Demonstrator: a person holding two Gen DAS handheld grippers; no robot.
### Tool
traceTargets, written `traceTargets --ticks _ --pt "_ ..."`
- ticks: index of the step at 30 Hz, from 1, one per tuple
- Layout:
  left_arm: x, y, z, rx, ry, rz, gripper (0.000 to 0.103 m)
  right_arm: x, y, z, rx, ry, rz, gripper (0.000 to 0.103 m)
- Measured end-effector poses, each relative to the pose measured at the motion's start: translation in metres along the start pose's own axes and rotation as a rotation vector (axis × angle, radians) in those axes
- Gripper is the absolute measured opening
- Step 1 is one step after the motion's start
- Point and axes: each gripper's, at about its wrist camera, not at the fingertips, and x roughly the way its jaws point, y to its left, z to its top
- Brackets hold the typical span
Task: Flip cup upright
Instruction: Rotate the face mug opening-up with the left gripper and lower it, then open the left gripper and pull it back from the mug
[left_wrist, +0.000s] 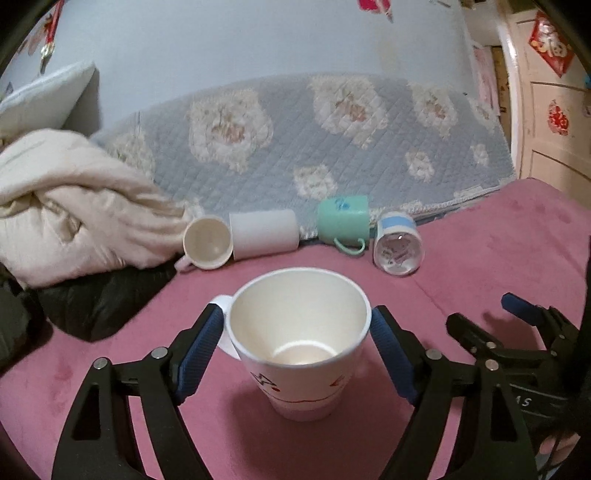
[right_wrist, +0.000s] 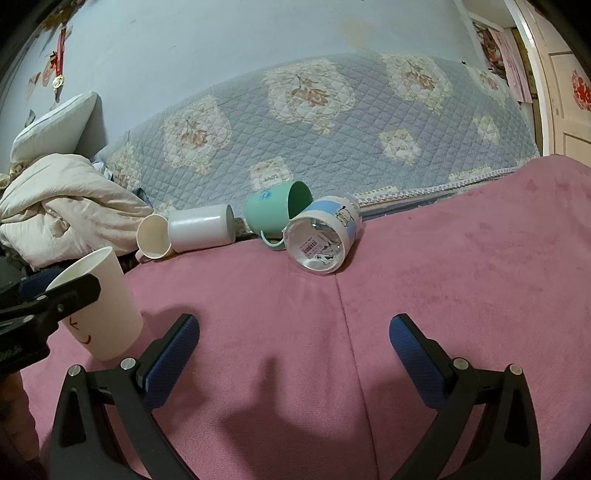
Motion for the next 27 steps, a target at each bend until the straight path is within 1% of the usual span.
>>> traceTargets --ticks 1,2,3,5,6,8,10,11,12,14,16,21,23,25,27 --pt "-0.003 0.0 0.001 0.001 -0.016 0.014 0.091 0.0 0.0 0.0 0.0 -0.001 -0.002 0.103" --pt "-0.004 0.001 0.001 0.0 -0.025 0.034 0.092 0.0 0.0 0.0 0.0 -0.001 0.0 0.103" --pt "-0.008 0.002 0.002 -0.008 -0.037 0.034 0.092 0.0 0.0 0.0 -0.001 -0.001 0.0 0.103" --pt "-0.013 0.007 0.004 -0.024 -0.05 -0.022 0.093 0.0 0.0 0.0 -0.003 -0.003 -0.001 0.103" --pt "-0.017 0.009 0.005 -0.026 -0.06 -0.026 0.093 0.0 0.0 0.0 -0.004 -0.005 -0.001 0.103" --pt "-0.028 0.011 0.005 -0.011 -0.103 0.004 0.094 -0.002 0.0 0.001 -0.01 -0.011 -0.001 0.103" --pt "-0.047 0.019 0.003 -0.004 -0.186 0.069 0.102 -0.004 0.002 0.002 -0.018 -0.019 -0.002 0.103" --pt "-0.057 0.027 0.0 -0.023 -0.236 0.089 0.103 -0.005 0.002 0.002 -0.022 -0.023 -0.001 0.103" --pt "-0.066 0.037 -0.002 -0.05 -0.275 0.084 0.103 -0.006 0.002 0.002 -0.027 -0.028 0.0 0.103" --pt "-0.076 0.056 -0.005 -0.105 -0.309 0.058 0.103 -0.007 0.005 0.003 -0.036 -0.036 -0.001 0.103" --pt "-0.083 0.072 -0.008 -0.147 -0.334 0.069 0.103 -0.01 0.008 0.002 -0.052 -0.05 0.003 0.103" --pt "-0.092 0.083 -0.025 -0.114 -0.363 0.128 0.103 -0.019 0.021 0.002 -0.112 -0.089 0.011 0.103" --pt "-0.092 0.083 -0.037 -0.108 -0.358 0.134 0.103 -0.022 0.025 0.002 -0.131 -0.103 0.012 0.103" --pt "-0.086 0.08 -0.046 -0.089 -0.346 0.123 0.103 -0.025 0.027 0.001 -0.142 -0.12 0.016 0.103" --pt "-0.076 0.077 -0.052 -0.07 -0.319 0.113 0.103 -0.029 0.029 0.001 -0.152 -0.134 0.017 0.103"
